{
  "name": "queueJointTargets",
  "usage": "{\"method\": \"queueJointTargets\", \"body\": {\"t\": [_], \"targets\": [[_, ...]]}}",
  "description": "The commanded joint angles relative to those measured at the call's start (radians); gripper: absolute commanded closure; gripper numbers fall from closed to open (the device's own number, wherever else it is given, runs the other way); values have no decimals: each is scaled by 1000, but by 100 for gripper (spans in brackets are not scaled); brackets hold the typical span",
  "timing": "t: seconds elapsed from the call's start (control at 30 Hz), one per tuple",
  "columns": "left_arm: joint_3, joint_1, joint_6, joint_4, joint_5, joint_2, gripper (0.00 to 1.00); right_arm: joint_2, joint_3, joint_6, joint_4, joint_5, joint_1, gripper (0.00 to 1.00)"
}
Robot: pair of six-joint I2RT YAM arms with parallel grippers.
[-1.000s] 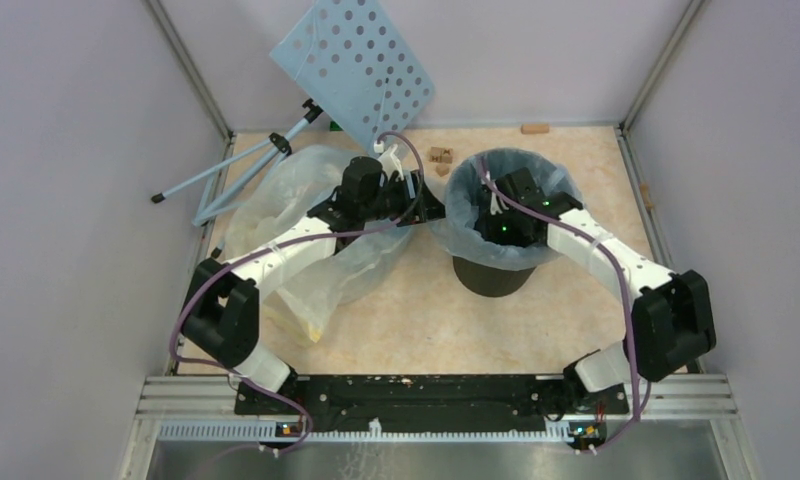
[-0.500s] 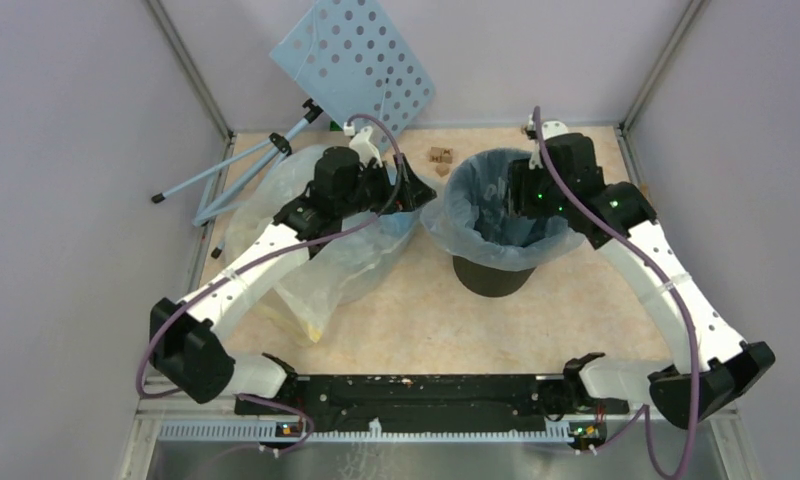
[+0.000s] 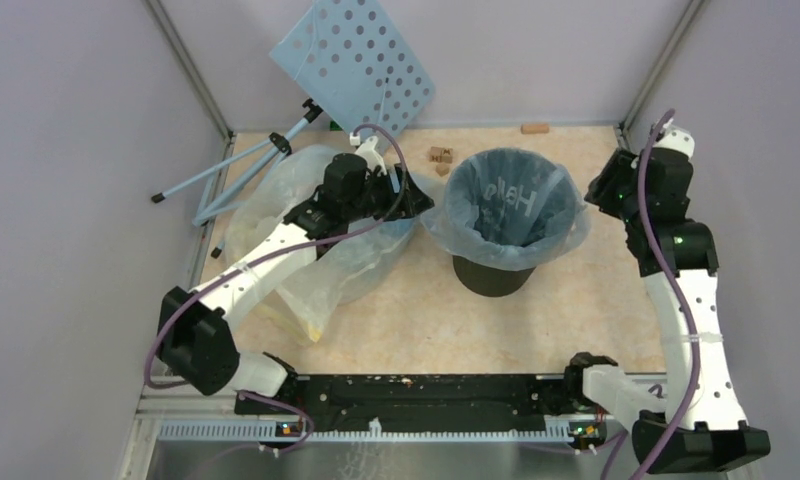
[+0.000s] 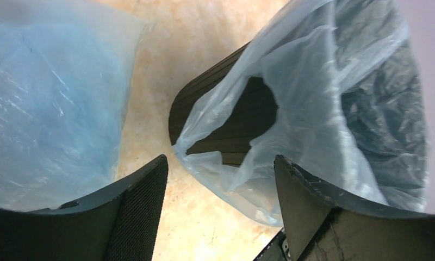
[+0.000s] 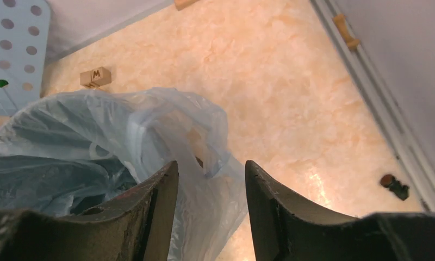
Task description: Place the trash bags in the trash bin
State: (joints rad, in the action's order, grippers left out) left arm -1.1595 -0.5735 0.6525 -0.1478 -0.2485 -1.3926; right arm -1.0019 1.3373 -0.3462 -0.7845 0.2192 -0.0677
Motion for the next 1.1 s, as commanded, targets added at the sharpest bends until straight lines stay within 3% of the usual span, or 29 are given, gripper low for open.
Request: {"method": "queueJointTargets", "body": {"t": [0.0, 0.1, 0.3, 0.63, 0.77, 0.83, 0.93, 1.07], "targets": [[26, 4, 14, 86, -2, -36, 25, 45, -137, -107, 116, -123, 105, 53], [37, 9, 29, 119, -32, -73, 27, 62, -242, -152, 174, -229, 205, 55], [21, 19, 48, 141, -72, -137, 33, 27, -335, -184, 255, -386, 270, 56], [21, 21, 60, 164, -106, -203, 48, -8, -343, -197, 302, -417, 288, 59], [17, 23, 50, 161, -107, -214, 53, -14, -337, -185, 324, -429, 289, 46], [15, 23, 48, 162, -110, -219, 57, -33, -341, -194, 336, -448, 289, 43], [9, 23, 44, 163, -117, -233, 64, -52, -361, -229, 366, -452, 290, 52], [3, 23, 47, 164, -132, -263, 74, -64, -396, -277, 420, -429, 290, 84]]}}
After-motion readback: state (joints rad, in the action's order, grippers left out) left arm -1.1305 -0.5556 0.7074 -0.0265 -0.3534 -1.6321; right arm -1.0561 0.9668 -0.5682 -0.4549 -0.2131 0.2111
